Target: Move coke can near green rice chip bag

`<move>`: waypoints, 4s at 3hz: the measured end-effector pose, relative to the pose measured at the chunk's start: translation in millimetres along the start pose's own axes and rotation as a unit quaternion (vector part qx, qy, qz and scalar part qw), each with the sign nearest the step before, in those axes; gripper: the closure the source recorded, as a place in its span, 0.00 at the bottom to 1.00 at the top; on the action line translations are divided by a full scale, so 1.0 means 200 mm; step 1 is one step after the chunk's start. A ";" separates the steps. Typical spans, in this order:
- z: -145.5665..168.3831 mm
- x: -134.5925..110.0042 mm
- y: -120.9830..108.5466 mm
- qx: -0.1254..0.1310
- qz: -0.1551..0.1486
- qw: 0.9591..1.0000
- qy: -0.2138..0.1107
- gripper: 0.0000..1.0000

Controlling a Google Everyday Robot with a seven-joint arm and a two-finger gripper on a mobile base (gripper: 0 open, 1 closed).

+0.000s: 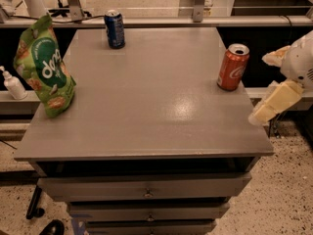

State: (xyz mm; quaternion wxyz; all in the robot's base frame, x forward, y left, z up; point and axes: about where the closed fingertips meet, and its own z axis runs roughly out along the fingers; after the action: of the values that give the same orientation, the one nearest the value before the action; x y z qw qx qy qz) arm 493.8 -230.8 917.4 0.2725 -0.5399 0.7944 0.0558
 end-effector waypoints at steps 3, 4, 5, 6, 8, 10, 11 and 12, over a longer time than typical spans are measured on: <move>0.24 0.00 -0.41 0.096 0.045 0.991 -0.082 0.00; 0.31 0.00 -0.51 0.106 0.076 0.984 -0.123 0.00; 0.37 -0.01 -0.58 0.104 0.116 0.972 -0.176 0.00; 0.43 -0.04 -0.63 0.090 0.156 0.954 -0.240 0.00; 0.51 -0.15 -0.67 0.063 0.196 0.921 -0.330 0.17; 0.51 -0.26 -0.63 0.042 0.180 0.919 -0.348 0.64; 0.51 -0.36 -0.56 0.025 0.167 0.920 -0.354 0.87; 0.46 -0.46 -0.52 0.014 0.154 0.917 -0.368 1.00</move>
Offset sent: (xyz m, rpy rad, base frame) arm 0.1000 -0.0299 -0.0289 0.1278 -0.2177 -0.1725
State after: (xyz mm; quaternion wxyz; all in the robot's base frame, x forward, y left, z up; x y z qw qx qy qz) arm 645.0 -161.8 905.9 0.5412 -0.3483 0.7120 0.2808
